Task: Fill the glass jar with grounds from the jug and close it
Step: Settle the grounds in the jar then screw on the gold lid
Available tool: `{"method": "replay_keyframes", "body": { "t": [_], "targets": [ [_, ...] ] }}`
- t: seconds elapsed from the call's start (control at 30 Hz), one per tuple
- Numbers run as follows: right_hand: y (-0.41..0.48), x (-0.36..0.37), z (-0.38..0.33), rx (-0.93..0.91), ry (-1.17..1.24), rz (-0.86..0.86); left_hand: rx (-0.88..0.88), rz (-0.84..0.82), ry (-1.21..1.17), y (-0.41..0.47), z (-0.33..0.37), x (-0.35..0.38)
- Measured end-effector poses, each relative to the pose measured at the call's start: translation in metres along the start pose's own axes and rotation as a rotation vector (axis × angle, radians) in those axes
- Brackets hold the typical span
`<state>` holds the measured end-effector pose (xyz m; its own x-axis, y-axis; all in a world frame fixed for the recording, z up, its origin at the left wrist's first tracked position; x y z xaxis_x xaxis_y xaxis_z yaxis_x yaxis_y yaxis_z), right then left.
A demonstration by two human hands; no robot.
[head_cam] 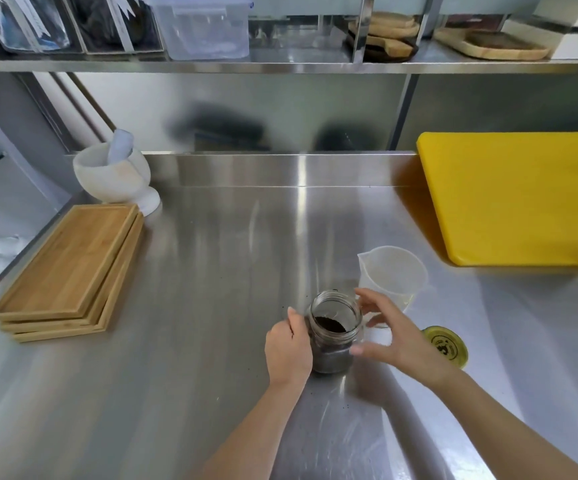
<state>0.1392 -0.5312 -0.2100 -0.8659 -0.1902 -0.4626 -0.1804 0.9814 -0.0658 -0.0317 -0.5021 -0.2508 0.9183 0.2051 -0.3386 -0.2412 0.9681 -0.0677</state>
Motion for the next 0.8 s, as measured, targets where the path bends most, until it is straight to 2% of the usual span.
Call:
{"method": "replay_keyframes", "body": {
  "t": [0.17, 0.47, 0.6, 0.8],
  "targets": [
    [0.008, 0.021, 0.01, -0.002, 0.085, -0.167, 0.007, -0.017, -0.017, 0.0, -0.001, 0.0],
    [0.026, 0.027, 0.02, 0.003, 0.129, -0.212, -0.063, -0.03, -0.113, 0.003, -0.005, -0.001],
    [0.028, 0.033, 0.017, -0.031, 0.093, -0.165, -0.105, -0.013, -0.174, 0.003, -0.006, -0.004],
    [0.016, 0.035, 0.015, -0.081, 0.14, -0.007, 0.006, -0.103, -0.188, 0.007, 0.01, -0.012]
  ]
}}
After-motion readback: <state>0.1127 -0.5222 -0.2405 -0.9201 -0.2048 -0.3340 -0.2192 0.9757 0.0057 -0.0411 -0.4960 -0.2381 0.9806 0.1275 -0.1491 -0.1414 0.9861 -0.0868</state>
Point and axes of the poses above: each hand's wrist, its own y-axis towards the middle knuckle, its own x-axis out of the palm, z = x × y, the point moved 3 cm from there along y, towards the middle knuckle
